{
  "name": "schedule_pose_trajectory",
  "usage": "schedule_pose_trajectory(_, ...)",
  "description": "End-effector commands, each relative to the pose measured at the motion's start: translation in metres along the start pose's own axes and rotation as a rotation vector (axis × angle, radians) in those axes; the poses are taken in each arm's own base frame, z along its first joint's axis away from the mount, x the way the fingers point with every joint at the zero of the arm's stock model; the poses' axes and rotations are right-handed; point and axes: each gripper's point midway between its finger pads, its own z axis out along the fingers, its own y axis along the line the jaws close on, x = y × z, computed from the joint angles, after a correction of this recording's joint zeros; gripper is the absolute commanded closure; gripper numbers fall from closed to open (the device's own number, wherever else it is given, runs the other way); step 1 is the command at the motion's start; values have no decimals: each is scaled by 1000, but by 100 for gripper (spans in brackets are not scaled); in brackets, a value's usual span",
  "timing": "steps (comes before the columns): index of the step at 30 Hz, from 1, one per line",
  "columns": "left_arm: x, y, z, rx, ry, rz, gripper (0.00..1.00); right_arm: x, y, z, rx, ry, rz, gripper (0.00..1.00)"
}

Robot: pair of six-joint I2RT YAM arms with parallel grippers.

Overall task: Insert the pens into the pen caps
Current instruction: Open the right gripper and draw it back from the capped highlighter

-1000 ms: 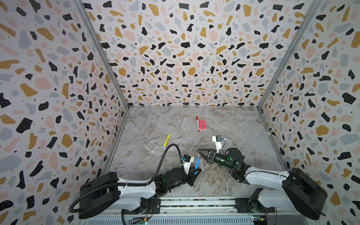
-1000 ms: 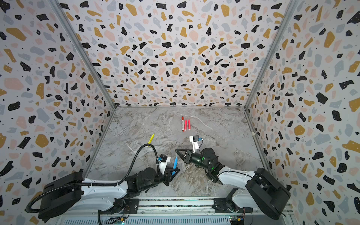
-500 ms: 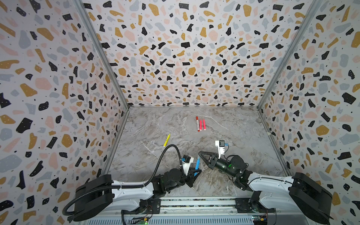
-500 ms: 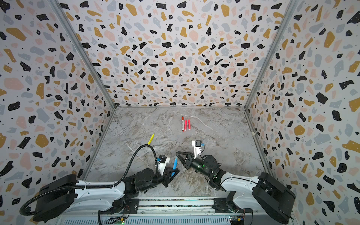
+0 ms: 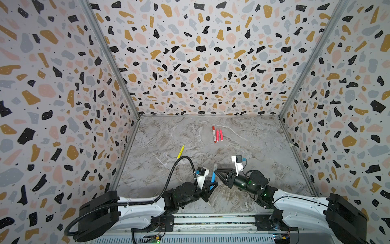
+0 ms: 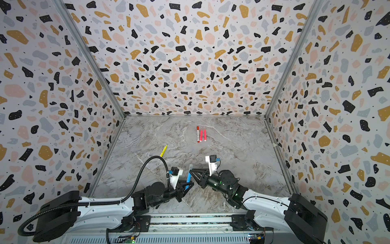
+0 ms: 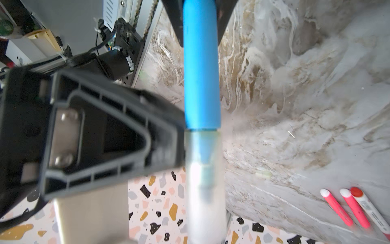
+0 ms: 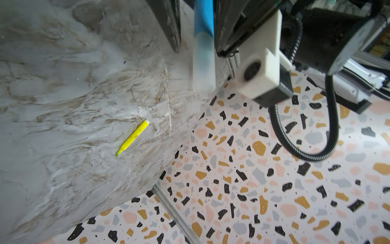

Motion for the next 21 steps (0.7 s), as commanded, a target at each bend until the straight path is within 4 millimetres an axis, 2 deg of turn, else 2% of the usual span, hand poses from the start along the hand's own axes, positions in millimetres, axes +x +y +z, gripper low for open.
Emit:
schedule_pose_trajectory(1, -33, -16, -1, 45, -111, 8, 100, -5, 13, 0, -16, 26, -53, 62)
schedule_pose_trajectory(6, -29, -13, -4, 41, -104, 9, 100, -20, 21, -7, 4, -9, -99, 49)
schedule_pose_trajectory(13, -28, -13, -4, 40, -100, 16, 100, -33, 16, -20, 67, -41, -129, 46)
schedule_pose_trajectory(15, -28, -13, -3, 38, -97, 21, 100, -34, 8, -23, 107, -39, -125, 45)
schedule_pose_trajectory(19, -30, -10, -8, 19, -102, 34, 100, -32, -31, -28, 305, 13, -99, 45)
schedule_pose_trajectory(21, -34, -6, -14, -4, -123, 39, 100, -29, -44, -33, 362, 43, -90, 44)
